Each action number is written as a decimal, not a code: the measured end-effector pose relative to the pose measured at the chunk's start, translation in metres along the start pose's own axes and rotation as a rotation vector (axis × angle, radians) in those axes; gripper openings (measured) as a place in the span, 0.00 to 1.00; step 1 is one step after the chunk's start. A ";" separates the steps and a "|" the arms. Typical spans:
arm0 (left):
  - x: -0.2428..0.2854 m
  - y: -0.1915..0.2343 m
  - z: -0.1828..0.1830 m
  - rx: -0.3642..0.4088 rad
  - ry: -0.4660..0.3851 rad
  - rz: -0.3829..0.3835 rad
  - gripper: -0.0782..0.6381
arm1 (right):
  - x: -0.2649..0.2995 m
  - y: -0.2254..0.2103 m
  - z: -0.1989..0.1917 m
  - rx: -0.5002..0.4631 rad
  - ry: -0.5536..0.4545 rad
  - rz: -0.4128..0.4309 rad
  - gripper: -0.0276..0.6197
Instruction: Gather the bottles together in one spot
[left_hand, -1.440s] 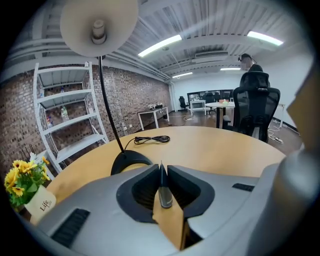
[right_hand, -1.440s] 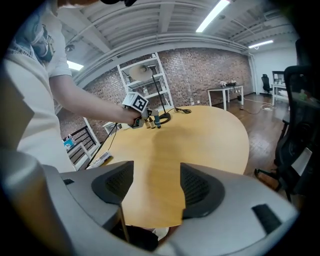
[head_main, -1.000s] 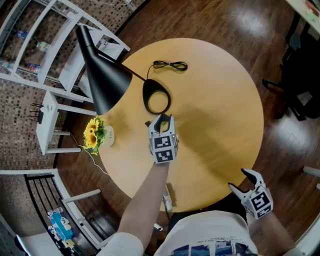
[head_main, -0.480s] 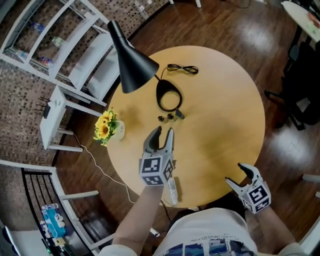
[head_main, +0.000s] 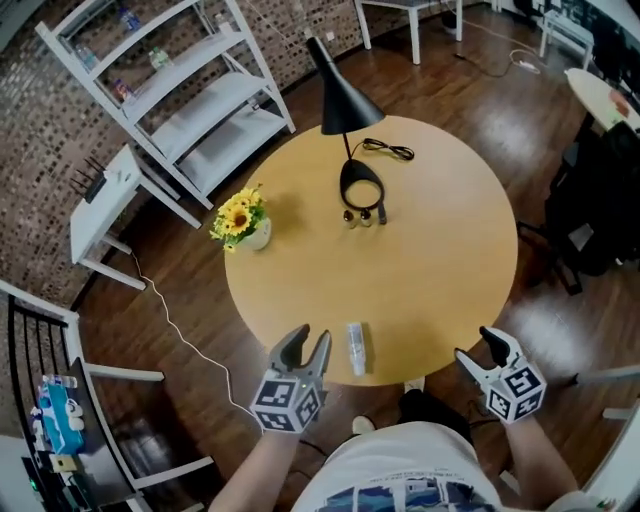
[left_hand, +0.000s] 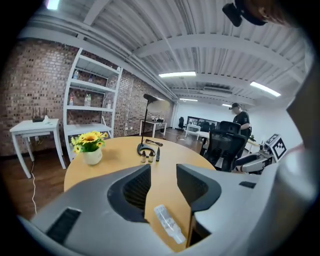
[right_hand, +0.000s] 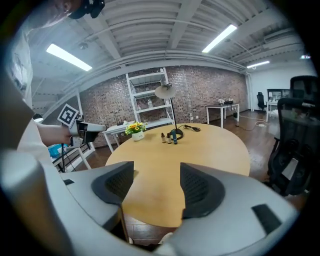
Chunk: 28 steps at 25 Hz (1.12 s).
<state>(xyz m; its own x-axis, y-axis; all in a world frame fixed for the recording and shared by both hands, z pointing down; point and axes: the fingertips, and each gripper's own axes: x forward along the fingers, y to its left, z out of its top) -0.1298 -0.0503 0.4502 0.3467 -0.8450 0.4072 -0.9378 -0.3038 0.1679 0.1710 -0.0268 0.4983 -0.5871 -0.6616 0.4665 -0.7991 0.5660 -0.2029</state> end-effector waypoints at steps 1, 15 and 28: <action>-0.020 0.002 -0.011 -0.020 0.006 0.001 0.34 | -0.009 0.011 -0.002 -0.007 -0.002 -0.015 0.52; -0.186 0.014 -0.090 -0.042 0.026 -0.065 0.36 | -0.095 0.155 -0.051 -0.034 0.001 -0.147 0.52; -0.230 0.021 -0.133 -0.058 0.065 -0.057 0.38 | -0.047 0.212 -0.072 -0.139 0.092 -0.047 0.53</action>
<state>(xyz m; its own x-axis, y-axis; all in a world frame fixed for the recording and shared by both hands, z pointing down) -0.2268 0.1966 0.4793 0.4021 -0.7959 0.4526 -0.9144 -0.3234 0.2436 0.0382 0.1600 0.4956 -0.5305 -0.6447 0.5504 -0.7957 0.6026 -0.0611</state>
